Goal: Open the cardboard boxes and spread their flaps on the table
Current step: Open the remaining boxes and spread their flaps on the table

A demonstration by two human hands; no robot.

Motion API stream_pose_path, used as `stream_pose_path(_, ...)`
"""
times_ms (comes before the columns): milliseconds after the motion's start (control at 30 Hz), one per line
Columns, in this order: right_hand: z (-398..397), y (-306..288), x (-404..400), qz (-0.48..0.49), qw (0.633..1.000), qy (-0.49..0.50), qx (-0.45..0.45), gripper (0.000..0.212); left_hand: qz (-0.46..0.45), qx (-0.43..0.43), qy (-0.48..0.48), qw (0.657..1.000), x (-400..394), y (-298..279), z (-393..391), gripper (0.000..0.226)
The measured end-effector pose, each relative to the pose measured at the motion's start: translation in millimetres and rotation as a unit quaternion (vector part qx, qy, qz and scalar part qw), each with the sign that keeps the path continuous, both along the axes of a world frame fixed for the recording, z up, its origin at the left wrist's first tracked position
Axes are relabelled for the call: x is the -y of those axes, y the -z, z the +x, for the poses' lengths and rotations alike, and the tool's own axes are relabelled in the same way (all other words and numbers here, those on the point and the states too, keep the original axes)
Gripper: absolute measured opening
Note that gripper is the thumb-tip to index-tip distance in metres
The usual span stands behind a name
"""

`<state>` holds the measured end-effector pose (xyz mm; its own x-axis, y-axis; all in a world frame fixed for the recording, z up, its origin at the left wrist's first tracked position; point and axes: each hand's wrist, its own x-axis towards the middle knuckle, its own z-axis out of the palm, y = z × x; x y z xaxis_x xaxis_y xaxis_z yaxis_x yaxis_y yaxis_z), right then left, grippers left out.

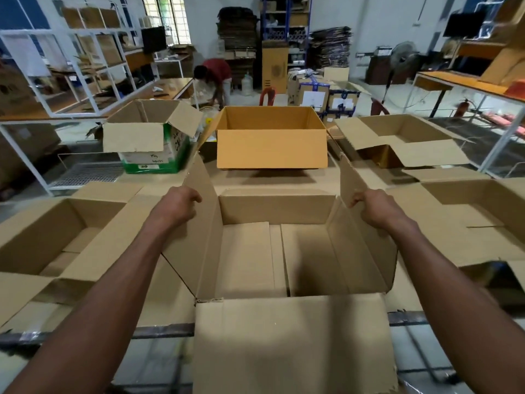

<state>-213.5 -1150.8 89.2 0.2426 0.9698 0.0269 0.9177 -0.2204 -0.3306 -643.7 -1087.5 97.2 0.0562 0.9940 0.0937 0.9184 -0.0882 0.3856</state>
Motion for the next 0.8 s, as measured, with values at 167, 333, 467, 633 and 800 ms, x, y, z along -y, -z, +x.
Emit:
stream_pose_path(167,9,-14,40,0.054,0.998,0.015,-0.036,0.045,0.023,0.029,0.007,0.999,32,-15,-6,0.045)
stream_pose_path(333,3,-22,120,0.141,0.988,0.037,-0.055,0.044,0.080,0.043,0.047,0.995,70,-40,1,0.049)
stream_pose_path(467,-11,-25,187,0.192,0.977,0.081,-0.052,0.052,0.088,0.048,0.090,0.991,98,-56,22,0.060)
stream_pose_path(633,-7,-17,274,0.207,0.964,0.164,-0.030,0.062,0.076,0.055,0.175,0.980,125,-60,62,0.068)
stream_pose_path(800,14,-14,365,0.220,0.946,0.235,-0.028,0.064,0.070,0.040,0.248,0.965,156,-64,112,0.078)
